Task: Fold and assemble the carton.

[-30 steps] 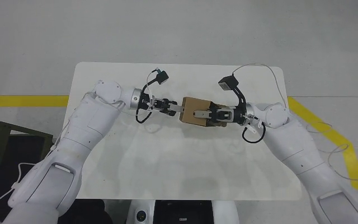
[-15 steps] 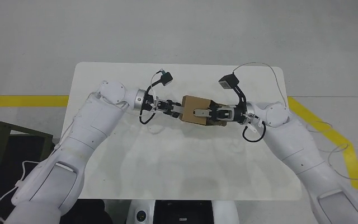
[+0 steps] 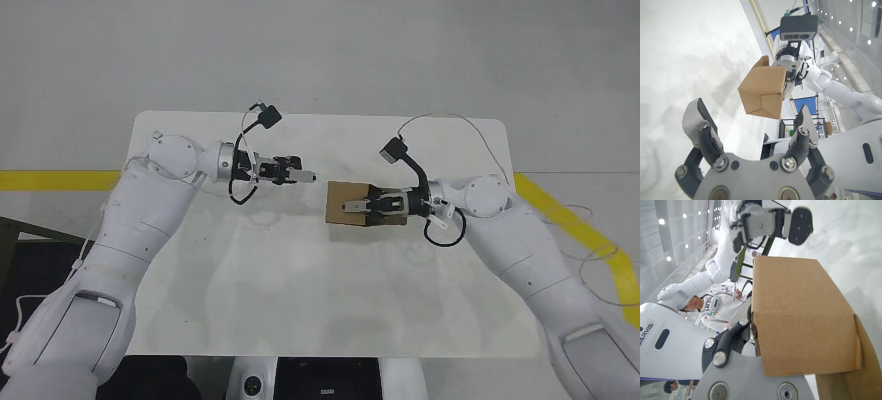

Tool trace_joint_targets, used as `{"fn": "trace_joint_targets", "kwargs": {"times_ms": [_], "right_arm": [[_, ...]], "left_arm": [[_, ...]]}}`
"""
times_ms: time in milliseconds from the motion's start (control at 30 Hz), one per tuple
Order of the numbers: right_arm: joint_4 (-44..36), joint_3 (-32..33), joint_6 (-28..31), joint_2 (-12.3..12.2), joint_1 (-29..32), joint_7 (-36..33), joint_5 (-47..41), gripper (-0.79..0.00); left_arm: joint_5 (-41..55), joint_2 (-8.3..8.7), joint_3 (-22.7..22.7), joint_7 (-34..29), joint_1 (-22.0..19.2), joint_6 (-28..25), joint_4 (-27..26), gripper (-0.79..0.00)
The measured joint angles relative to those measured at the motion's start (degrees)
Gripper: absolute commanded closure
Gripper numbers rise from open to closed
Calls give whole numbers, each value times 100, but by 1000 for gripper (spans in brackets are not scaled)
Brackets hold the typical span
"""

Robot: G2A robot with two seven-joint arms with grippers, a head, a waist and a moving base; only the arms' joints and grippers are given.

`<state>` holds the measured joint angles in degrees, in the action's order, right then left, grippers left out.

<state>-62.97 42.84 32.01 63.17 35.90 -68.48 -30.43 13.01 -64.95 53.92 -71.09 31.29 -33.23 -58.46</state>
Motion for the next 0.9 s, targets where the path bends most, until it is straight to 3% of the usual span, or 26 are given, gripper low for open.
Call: {"fn": "trace_joint_targets", "kwargs": {"times_ms": [233,533,667,767,800,833,867,900], "right_arm": [[456,-421,-266,312,-290,6,-99,0],[912,-943,-444,758,-487,381,45,0],[1109,-1114,-495,942,-534,604,187,-132],[1248,-1183,-497,1045,-553,661,238,-385],[1288,-1193,-492,1070,-562,667,253,-585],[1325,-1201,-484,1093,-570,668,268,-699],[1368,-1207,-470,1117,-584,653,300,-785],[1397,-1206,-459,1130,-596,631,325,-785]], "left_arm": [[-588,197,397,398,354,-375,-540,-785],[-1110,418,842,508,778,-306,-1101,-785],[-1191,513,1043,453,952,-278,-1268,-785],[-1228,577,1185,423,1066,-267,-1369,-785],[-1245,594,1224,417,1098,-265,-1400,-785],[-1264,611,1259,413,1129,-262,-1433,-785],[-1289,632,1299,409,1169,-260,-1477,-785],[-1305,646,1323,405,1197,-259,-1511,-785]]}}
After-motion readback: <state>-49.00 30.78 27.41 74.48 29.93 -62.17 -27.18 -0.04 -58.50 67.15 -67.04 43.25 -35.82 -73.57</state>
